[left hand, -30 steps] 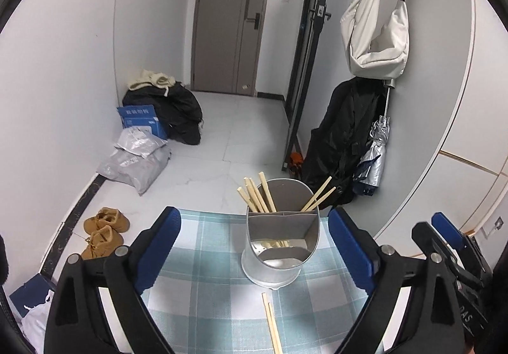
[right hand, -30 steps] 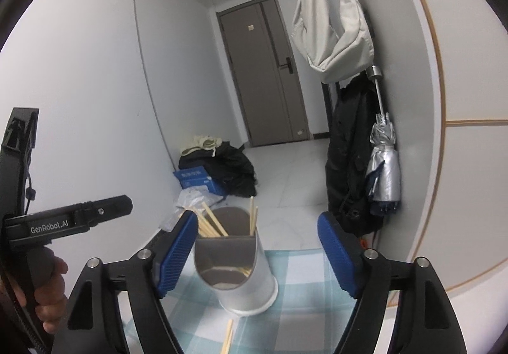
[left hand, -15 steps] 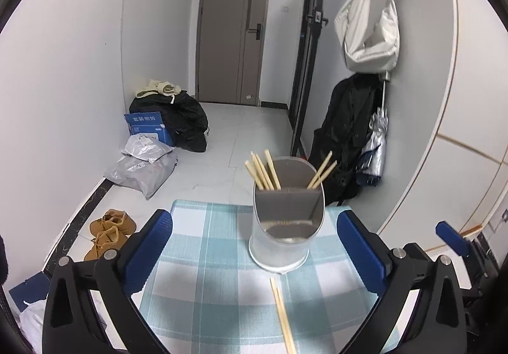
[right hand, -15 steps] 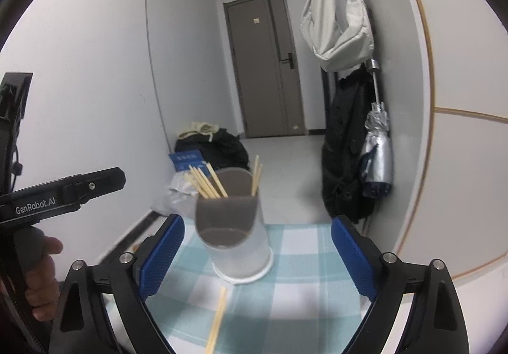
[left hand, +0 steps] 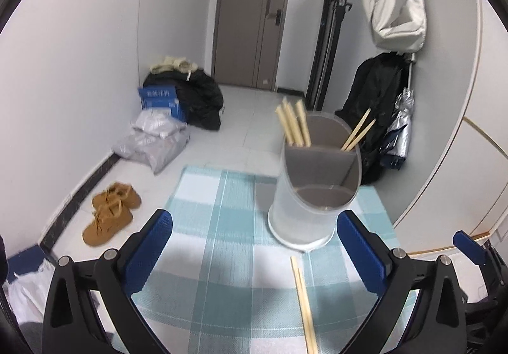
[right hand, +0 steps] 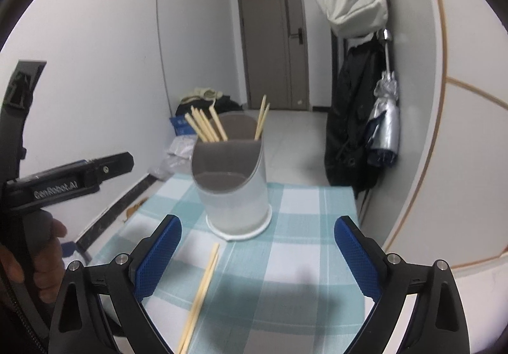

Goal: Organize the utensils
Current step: 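Move both open grippers back down toward the last chopsticks on the cloth, then close the right gripper on a chopstick lying on the cloth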

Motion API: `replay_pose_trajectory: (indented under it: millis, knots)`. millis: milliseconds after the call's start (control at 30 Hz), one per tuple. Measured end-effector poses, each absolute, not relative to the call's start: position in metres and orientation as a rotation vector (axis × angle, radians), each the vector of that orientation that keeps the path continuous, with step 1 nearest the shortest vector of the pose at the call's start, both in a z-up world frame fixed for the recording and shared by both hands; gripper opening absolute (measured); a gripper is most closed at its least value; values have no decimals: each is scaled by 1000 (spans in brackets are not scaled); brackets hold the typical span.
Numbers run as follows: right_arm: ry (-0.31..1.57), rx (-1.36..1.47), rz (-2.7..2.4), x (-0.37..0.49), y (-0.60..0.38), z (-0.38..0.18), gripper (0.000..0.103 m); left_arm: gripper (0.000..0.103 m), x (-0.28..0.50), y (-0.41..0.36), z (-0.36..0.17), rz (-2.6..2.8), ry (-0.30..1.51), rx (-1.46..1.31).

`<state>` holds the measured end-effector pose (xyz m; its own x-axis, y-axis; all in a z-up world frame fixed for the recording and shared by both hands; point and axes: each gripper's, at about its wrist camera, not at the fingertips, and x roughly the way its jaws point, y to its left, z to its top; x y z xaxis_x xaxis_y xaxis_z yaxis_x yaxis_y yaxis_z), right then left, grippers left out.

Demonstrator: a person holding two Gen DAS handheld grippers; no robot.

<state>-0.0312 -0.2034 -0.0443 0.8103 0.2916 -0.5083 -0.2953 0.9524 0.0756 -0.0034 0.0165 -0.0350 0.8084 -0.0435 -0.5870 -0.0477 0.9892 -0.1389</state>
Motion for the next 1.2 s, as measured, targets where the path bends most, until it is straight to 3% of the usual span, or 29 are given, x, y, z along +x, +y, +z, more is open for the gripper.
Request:
replay_pose_trajectory:
  millis: [267,733,1100,1133,1200]
  knots:
    - [668,-49,307,-15,-191,-71,98,101,7,36,-64,3,738,-180]
    - [900,-65,317,29,-157,-120,96,101,17,66,-65,15,764,-250]
    - [1010,-175,384,36,-128,-147,84,101,21,84,-75,41,791,-270]
    - [1023,-183,379,36,-128,-150,81,101,21,85,-74,44,787,-274]
    - [1055,-193,365,39,-130,-157,67,101,21,87,-74,51,788,-283]
